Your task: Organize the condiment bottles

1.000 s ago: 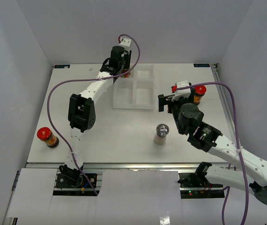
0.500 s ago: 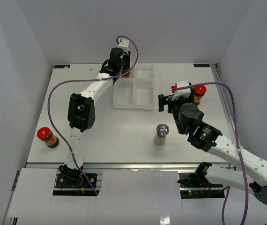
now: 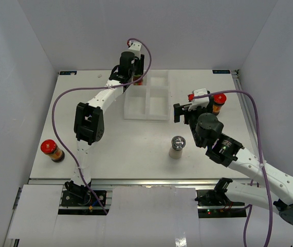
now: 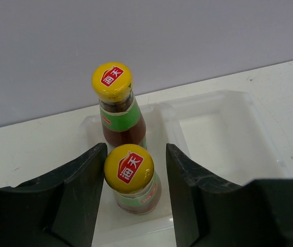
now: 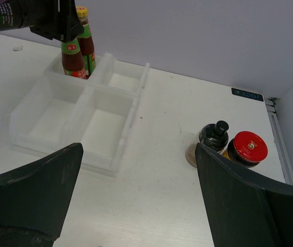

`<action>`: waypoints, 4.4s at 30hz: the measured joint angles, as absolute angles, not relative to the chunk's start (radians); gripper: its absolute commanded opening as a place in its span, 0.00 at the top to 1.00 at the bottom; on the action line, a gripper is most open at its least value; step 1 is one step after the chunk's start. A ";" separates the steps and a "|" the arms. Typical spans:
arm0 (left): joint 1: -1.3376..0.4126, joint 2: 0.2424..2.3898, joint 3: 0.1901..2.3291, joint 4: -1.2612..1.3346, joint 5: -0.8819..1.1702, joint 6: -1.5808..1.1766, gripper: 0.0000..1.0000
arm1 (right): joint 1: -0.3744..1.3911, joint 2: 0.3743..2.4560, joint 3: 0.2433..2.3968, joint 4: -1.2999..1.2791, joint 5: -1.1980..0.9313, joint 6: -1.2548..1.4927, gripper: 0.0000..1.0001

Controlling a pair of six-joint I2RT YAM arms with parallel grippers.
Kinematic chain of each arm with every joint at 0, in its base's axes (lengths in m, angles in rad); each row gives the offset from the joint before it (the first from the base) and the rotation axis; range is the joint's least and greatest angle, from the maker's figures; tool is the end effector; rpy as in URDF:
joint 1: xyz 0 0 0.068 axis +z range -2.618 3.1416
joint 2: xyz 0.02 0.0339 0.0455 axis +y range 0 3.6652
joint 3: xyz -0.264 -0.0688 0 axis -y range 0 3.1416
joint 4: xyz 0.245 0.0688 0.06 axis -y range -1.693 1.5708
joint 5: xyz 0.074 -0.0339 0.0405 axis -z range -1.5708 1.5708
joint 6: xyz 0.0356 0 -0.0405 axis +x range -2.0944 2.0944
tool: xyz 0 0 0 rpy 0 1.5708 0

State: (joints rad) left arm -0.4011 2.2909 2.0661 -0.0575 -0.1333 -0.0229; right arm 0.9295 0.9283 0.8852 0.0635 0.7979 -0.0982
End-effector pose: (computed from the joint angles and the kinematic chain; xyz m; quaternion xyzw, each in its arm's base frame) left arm 0.5094 -0.2109 0.2854 0.1107 0.7911 -0.0740 0.5971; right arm 0.1449 0.1514 0.3763 -0.0754 0.6980 0.0171 0.7119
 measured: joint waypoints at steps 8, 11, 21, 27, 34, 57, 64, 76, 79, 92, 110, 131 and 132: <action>-0.401 2.273 2.038 -0.057 -0.134 -0.016 0.04 | 0.922 0.937 0.885 0.062 0.797 -0.088 0.03; -0.401 2.242 2.019 -0.071 -0.137 -0.016 0.02 | 0.900 0.972 0.914 0.002 0.786 -0.050 0.02; -0.401 1.920 1.940 -0.295 -0.184 -0.057 0.02 | 0.864 1.062 1.077 -0.352 0.639 0.195 0.05; -0.401 1.575 1.651 -0.385 -0.124 -0.159 0.02 | 0.860 1.059 1.039 -0.452 0.499 0.283 0.07; -0.403 1.304 1.223 -0.424 0.040 -0.258 0.02 | 0.856 1.082 0.942 -0.506 0.393 0.335 0.06; -0.405 1.249 1.074 -0.433 0.071 -0.306 0.02 | 0.853 1.136 0.852 -0.583 0.321 0.394 0.22; -0.405 1.250 1.076 -0.434 0.073 -0.306 0.02 | 0.853 1.154 0.862 -0.576 0.333 0.377 0.58; -0.405 1.232 1.127 -0.470 0.088 -0.306 0.02 | 0.811 1.393 1.287 -0.712 0.391 0.251 0.91; -0.405 1.223 1.151 -0.472 0.094 -0.308 0.02 | 0.764 1.478 1.492 -0.697 0.388 0.209 0.92; -0.405 1.223 1.180 -0.466 0.095 -0.320 0.02 | 0.571 2.053 2.236 -0.565 0.349 0.002 0.92; -0.405 1.276 1.176 -0.440 0.093 -0.314 0.02 | 0.472 2.223 2.142 -0.156 0.214 -0.078 0.92; -0.405 1.274 1.169 -0.440 0.066 -0.296 0.02 | 0.463 2.427 2.132 0.017 0.146 -0.052 0.91; -0.405 1.274 1.167 -0.440 0.065 -0.295 0.02 | 0.461 2.430 2.132 0.025 0.144 -0.048 0.89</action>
